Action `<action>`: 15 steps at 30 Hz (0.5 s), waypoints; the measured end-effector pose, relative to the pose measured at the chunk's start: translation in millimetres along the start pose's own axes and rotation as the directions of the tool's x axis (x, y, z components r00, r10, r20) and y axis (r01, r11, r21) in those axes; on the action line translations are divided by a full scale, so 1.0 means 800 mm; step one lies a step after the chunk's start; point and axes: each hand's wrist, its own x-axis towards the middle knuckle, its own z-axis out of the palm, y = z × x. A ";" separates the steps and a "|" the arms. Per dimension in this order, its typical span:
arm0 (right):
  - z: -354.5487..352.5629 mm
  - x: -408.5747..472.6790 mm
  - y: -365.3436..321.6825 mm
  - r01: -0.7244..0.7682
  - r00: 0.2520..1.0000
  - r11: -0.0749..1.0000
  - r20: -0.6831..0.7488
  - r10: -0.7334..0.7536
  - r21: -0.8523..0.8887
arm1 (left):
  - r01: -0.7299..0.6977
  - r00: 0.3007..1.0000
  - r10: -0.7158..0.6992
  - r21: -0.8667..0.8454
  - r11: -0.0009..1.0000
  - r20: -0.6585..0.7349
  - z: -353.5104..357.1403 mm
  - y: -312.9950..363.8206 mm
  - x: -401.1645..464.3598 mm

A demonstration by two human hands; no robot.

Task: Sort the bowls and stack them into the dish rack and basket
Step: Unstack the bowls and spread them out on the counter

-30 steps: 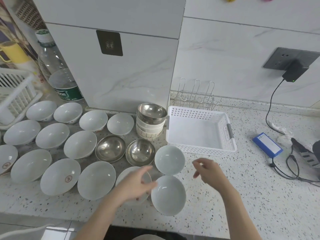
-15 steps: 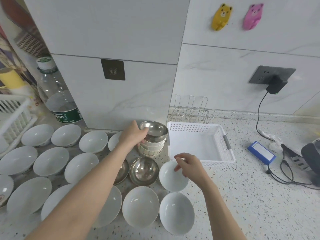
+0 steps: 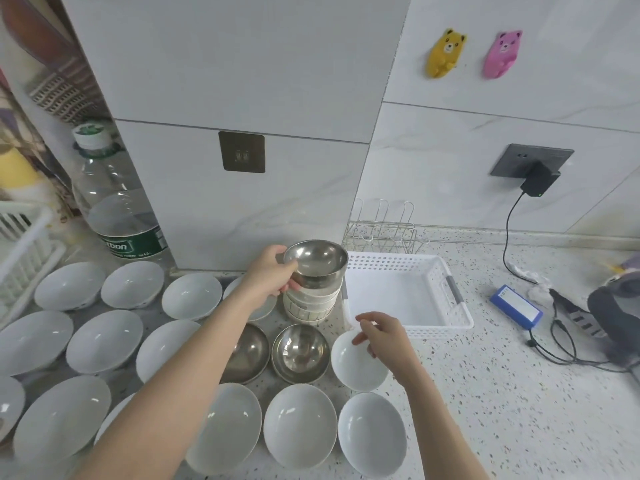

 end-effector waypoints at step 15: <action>0.080 0.068 -0.075 -0.201 0.967 0.979 -0.158 0.201 0.010 | 0.090 0.987 -0.136 -0.406 0.909 -0.086 -0.117 -0.101 -0.054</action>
